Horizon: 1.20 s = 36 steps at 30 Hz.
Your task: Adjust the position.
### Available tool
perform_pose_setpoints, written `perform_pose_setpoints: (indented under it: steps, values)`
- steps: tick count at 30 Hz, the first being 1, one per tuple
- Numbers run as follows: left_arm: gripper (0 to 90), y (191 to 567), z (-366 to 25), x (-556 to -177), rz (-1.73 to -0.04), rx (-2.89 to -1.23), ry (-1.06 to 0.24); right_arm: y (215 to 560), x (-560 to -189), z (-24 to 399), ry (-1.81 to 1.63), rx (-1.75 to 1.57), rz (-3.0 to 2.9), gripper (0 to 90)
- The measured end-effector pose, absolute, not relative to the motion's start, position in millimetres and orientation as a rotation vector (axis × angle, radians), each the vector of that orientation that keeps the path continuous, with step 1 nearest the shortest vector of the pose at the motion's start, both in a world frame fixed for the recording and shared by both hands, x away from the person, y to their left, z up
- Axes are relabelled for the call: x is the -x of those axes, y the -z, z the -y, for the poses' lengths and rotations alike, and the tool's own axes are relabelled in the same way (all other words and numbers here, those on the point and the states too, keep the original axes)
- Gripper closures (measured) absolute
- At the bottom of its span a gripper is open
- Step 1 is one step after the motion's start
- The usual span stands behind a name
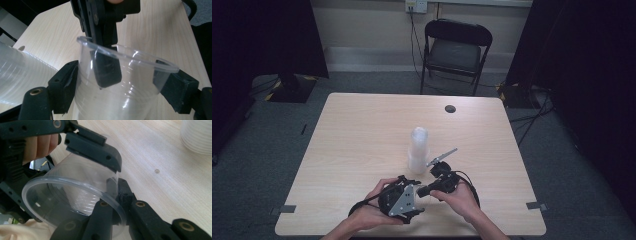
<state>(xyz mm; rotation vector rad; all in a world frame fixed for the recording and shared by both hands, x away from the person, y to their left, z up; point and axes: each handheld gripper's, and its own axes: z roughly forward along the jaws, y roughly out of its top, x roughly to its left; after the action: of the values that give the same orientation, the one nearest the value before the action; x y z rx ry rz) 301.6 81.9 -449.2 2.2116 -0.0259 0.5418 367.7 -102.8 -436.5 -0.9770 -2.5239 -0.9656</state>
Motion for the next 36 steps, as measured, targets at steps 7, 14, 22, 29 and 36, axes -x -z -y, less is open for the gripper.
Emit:
perform_pose_setpoints:
  steps: [7, 14, 22, 29, 36]
  values:
    - [27.2, 449, -84, -300, 0.024, -2.208, -0.555, 438, -367, 102, 0.967, 0.996, 2.517, 88.7]
    - [30.9, 449, -88, -304, -0.003, -2.172, -0.561, 435, -367, 103, 1.025, 1.042, 2.515, 86.9]
    - [32.3, 452, -92, -306, -0.048, -2.144, -0.531, 434, -368, 104, 1.073, 1.072, 2.502, 79.5]
    - [32.3, 452, -92, -308, -0.085, -2.146, -0.5, 431, -364, 104, 1.143, 1.072, 2.55, 74.1]
    - [32.4, 450, -97, -312, -0.144, -2.113, -0.442, 427, -362, 107, 1.205, 1.08, 2.56, 70.6]
